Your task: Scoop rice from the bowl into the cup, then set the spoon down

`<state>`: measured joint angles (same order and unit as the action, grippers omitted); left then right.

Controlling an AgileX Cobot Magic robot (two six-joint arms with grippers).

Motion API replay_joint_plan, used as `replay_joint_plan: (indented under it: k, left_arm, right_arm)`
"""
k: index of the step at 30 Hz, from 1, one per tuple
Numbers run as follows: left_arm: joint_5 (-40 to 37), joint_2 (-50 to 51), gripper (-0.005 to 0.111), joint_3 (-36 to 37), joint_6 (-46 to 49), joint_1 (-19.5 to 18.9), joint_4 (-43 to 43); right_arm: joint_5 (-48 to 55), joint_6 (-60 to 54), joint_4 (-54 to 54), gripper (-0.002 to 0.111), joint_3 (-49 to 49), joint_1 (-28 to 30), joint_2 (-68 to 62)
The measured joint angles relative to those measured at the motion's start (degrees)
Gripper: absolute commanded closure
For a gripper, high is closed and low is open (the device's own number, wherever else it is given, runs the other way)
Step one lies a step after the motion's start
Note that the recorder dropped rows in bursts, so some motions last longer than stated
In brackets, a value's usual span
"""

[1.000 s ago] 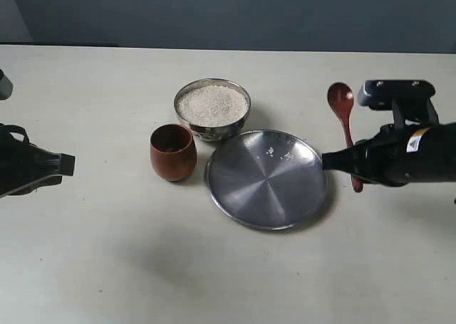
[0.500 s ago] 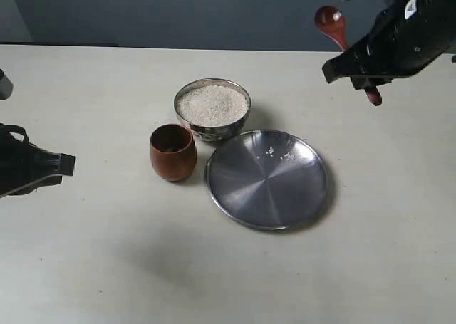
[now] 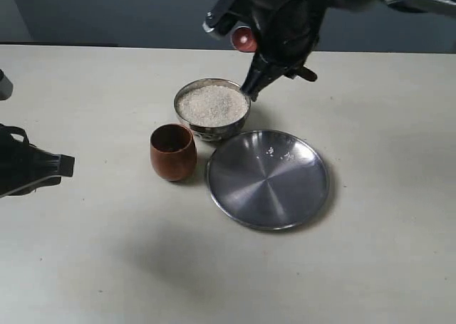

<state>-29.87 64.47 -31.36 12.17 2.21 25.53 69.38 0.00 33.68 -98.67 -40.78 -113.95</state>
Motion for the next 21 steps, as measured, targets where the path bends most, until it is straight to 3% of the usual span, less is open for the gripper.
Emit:
replay_joint_plan:
  k: [4,10,21]
  left_arm:
    - [0.00,0.00,0.106,0.00,0.00,0.00,0.00]
    - [0.00,0.00,0.106,0.00,0.00,0.00,0.00]
    - [0.00,0.00,0.106,0.00,0.00,0.00,0.00]
  right_arm:
    - [0.00,0.83,5.02,0.109,-3.97,-5.05,-6.11]
    - [0.00,2.09,7.73,0.109,-4.05,-7.51,-10.33]
    - [0.33,4.06,7.47,0.109,-4.05,-6.89,-11.94]
